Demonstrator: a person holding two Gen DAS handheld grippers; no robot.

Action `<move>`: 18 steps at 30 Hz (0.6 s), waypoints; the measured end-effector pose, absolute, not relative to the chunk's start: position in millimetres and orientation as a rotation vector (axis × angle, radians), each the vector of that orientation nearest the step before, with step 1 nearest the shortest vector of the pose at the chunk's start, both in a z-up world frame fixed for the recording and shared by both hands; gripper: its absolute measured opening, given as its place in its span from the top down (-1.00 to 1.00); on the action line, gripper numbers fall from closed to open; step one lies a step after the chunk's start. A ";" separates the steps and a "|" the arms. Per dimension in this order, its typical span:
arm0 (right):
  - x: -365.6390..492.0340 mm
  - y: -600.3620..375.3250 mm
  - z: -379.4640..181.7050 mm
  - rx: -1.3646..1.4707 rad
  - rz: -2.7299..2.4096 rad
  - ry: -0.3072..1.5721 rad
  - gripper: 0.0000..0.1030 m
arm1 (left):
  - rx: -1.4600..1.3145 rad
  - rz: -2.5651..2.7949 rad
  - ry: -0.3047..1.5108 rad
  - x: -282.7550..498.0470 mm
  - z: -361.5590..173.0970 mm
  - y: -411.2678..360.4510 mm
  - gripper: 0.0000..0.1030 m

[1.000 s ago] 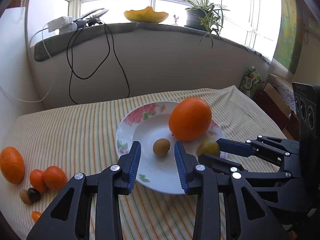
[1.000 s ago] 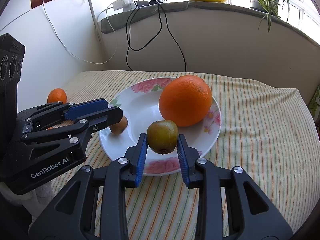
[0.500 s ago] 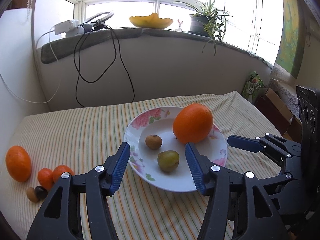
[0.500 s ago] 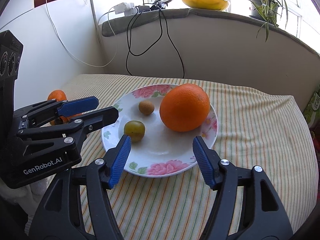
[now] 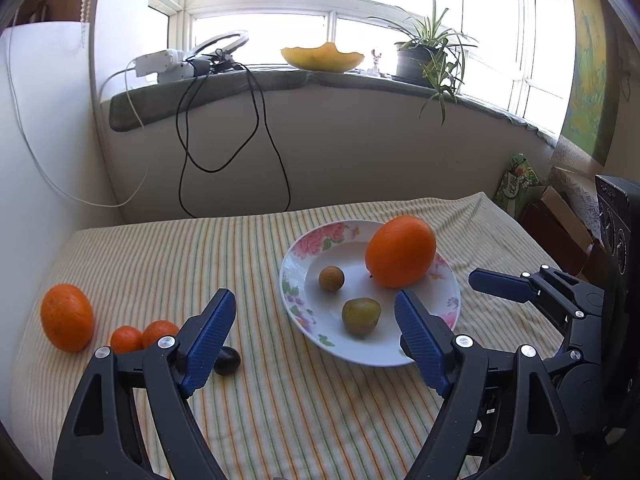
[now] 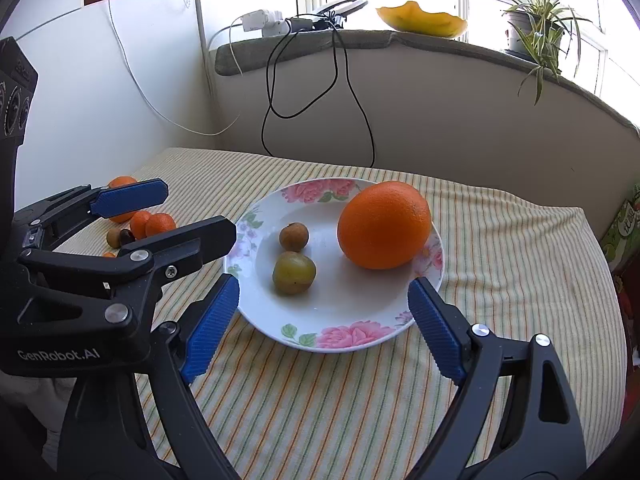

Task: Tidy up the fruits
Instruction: 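Withdraw both open tools from the plate back over the table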

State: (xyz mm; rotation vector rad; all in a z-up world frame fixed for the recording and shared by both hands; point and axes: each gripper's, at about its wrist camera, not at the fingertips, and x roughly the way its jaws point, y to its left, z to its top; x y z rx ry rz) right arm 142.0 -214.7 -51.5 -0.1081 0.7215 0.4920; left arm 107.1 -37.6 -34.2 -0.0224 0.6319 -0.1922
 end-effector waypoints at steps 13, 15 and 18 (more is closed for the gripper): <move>133.1 -191.9 -44.3 -0.113 0.536 0.701 -0.73 | -0.059 -0.117 0.620 84.9 -33.4 2.0 -0.59; 131.5 -186.5 -44.2 -0.118 0.545 0.700 -0.73 | -0.068 -0.102 0.617 81.3 -33.5 10.2 -0.59; 129.8 -179.8 -44.4 -0.125 0.552 0.697 -0.73 | -0.082 -0.071 0.613 75.2 -33.9 24.1 -0.59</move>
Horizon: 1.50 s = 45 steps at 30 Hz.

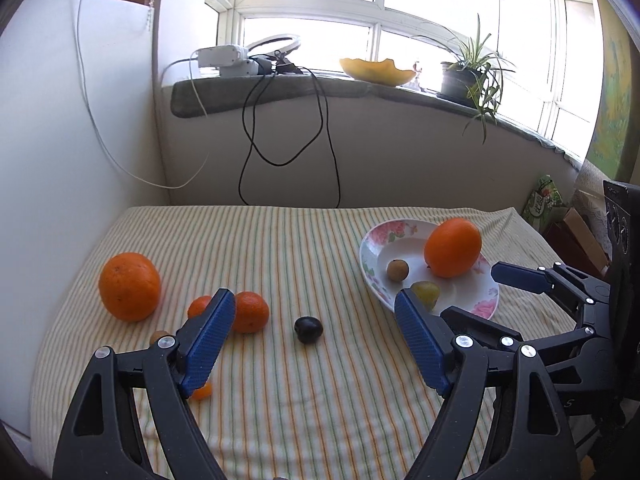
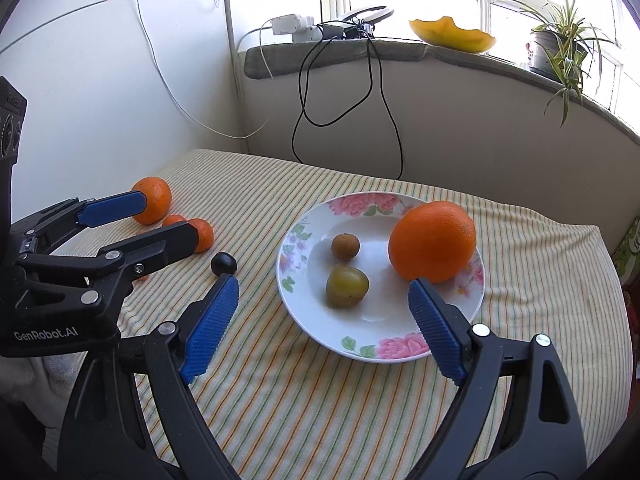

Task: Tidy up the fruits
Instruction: 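Withdraw both open tools from the plate back over the table, then close the left tool on a small tangerine while the right tool closes on a dark plum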

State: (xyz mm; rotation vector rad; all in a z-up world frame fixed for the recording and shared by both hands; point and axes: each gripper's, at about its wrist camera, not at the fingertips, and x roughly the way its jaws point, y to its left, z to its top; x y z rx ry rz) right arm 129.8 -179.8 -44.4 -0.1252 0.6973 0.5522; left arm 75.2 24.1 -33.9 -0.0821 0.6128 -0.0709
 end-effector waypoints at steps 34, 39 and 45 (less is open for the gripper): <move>127.5 -87.3 -75.1 -0.143 0.758 0.798 -0.32 | -0.219 0.033 0.739 38.3 -99.9 116.1 -0.03; 137.4 -77.9 -87.3 -0.146 0.729 0.834 -0.01 | -0.224 0.004 0.747 44.3 -103.9 113.9 0.06; 146.5 -66.0 -96.5 -0.172 0.707 0.857 0.13 | -0.227 -0.009 0.754 51.5 -106.4 115.2 0.13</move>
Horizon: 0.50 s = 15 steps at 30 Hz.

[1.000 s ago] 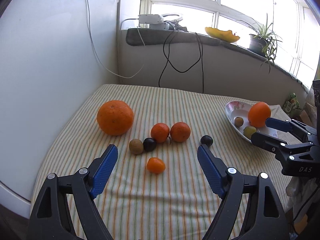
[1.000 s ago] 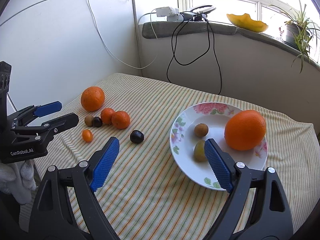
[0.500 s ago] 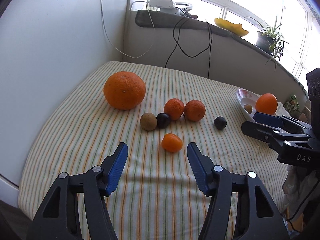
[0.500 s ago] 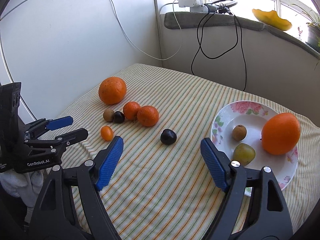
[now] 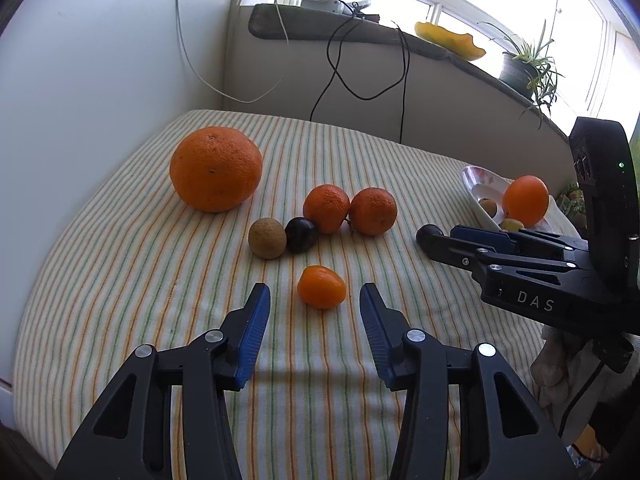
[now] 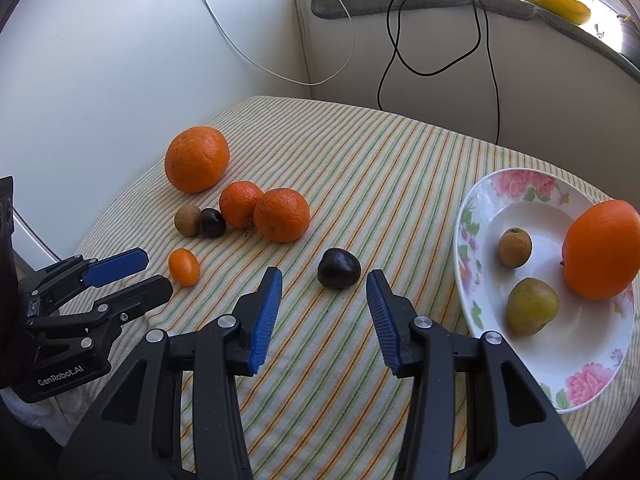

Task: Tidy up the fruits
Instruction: 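Close the left tool on a small tangerine while the right tool closes on a dark plum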

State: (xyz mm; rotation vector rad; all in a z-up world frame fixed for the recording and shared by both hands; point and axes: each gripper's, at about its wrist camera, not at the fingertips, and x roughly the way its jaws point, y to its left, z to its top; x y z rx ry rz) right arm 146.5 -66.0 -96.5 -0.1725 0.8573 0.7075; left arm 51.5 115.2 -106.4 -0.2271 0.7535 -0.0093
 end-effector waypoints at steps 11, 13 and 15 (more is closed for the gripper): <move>158.9 -55.2 -105.8 -0.200 0.686 0.893 0.22 | -0.213 -0.034 0.786 62.8 -112.2 113.2 0.20; 160.4 -54.4 -107.6 -0.201 0.683 0.899 0.22 | -0.209 -0.034 0.797 64.8 -114.8 112.4 0.24; 162.5 -53.6 -109.1 -0.200 0.684 0.908 0.24 | -0.212 -0.032 0.803 66.2 -116.6 112.5 0.26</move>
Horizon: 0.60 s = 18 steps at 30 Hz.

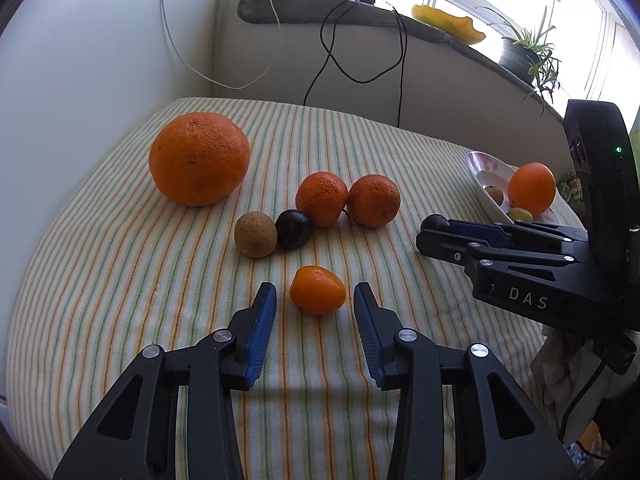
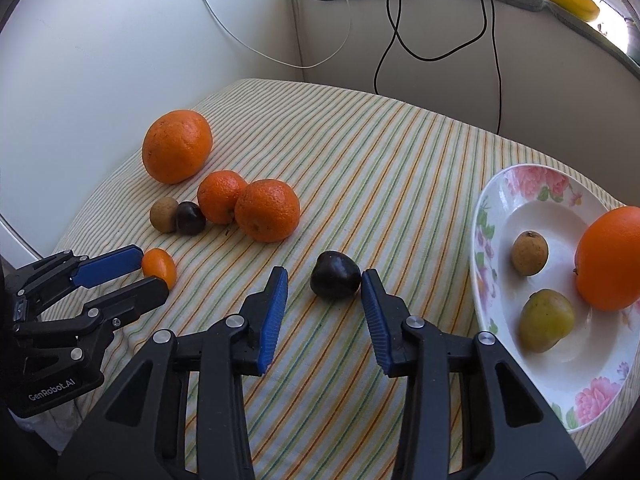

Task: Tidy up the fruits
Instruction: 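Close the left tool on a small tangerine while the right tool closes on a dark plum, then lift the tangerine and plum and carry both tools over the plate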

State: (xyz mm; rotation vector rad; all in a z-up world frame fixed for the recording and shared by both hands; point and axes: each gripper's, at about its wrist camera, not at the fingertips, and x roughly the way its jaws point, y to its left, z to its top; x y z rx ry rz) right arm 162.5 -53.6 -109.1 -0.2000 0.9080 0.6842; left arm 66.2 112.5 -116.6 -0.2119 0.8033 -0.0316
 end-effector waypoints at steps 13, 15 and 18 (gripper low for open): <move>168.8 -49.9 -111.4 -0.218 0.659 0.906 0.49 | -0.225 -0.038 0.803 67.1 -117.6 114.4 0.47; 169.0 -50.3 -111.4 -0.216 0.661 0.904 0.50 | -0.228 -0.038 0.802 66.7 -117.2 114.6 0.47; 168.2 -51.6 -111.0 -0.213 0.666 0.900 0.50 | -0.231 -0.039 0.800 65.1 -116.3 115.4 0.47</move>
